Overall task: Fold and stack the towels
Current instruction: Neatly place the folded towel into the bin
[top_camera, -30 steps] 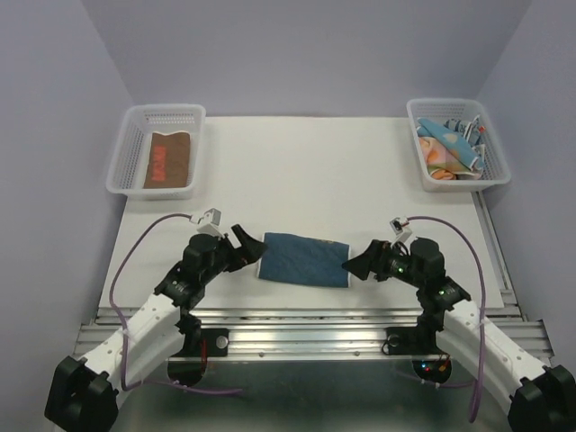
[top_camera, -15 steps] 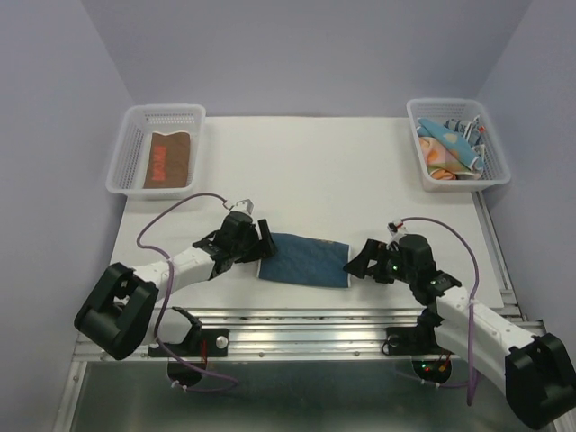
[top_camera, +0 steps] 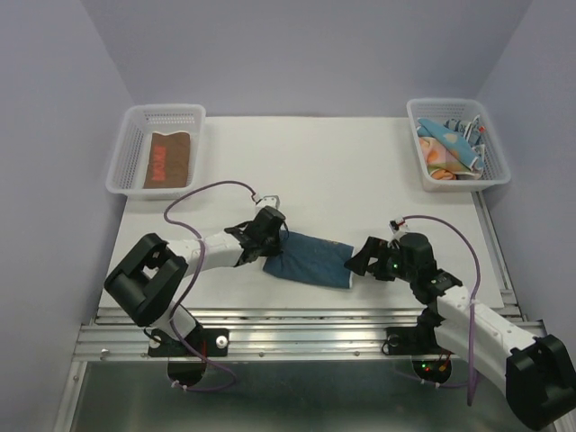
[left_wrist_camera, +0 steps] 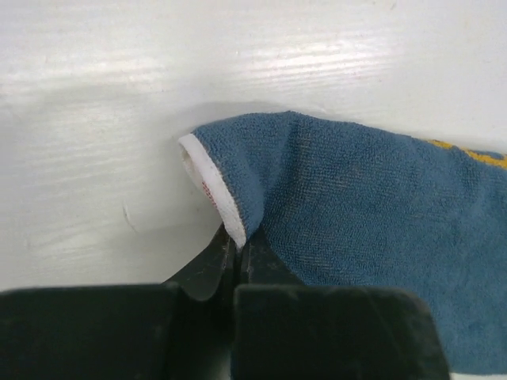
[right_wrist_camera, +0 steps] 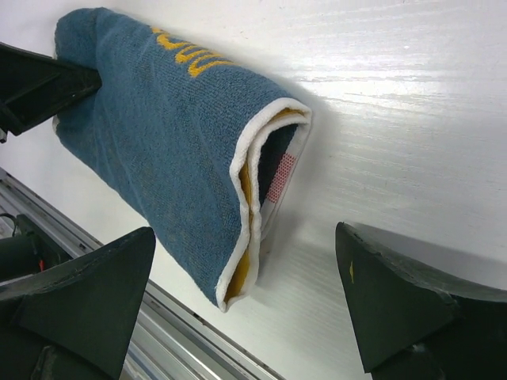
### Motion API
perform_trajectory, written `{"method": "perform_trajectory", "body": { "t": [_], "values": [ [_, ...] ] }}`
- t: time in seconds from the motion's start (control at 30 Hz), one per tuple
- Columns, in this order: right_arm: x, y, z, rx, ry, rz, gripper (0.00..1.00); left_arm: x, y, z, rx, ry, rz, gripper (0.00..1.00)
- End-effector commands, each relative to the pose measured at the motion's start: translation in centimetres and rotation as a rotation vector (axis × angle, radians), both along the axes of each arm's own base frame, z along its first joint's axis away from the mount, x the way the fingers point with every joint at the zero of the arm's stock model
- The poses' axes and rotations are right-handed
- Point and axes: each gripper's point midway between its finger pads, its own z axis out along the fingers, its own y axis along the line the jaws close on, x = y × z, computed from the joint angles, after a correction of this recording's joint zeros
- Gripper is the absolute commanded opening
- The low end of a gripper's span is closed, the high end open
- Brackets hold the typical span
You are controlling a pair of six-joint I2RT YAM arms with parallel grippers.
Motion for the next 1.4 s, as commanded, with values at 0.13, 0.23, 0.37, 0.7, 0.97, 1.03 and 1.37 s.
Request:
{"method": "perform_trajectory", "body": {
  "t": [0.13,0.23,0.37,0.7,0.97,1.03,1.37],
  "values": [
    [1.7,0.1,2.7,0.011,-0.090,-0.029,1.00,4.2,4.5,4.1,0.439,-0.156,0.078,0.00],
    [1.7,0.0,2.7,0.013,-0.087,-0.041,1.00,5.9,6.2,6.6,0.560,-0.233,0.076,0.00],
    [1.3,-0.2,2.0,-0.016,-0.043,-0.037,1.00,7.4,9.0,8.2,0.682,-0.274,0.031,0.00],
    [1.6,-0.5,1.8,-0.082,-0.036,-0.007,1.00,12.1,18.4,11.2,0.898,-0.259,-0.034,0.00],
    [1.7,-0.7,0.0,-0.117,-0.011,-0.004,1.00,14.7,19.9,17.0,0.950,-0.411,-0.212,0.00],
    [1.5,-0.8,-1.0,-0.131,0.033,-0.002,1.00,15.6,19.9,18.3,0.968,-0.458,-0.226,0.00],
    [1.4,-1.5,-4.0,-0.202,0.147,-0.035,1.00,18.1,21.6,18.1,1.127,-0.414,-0.427,0.00]
  ]
}}
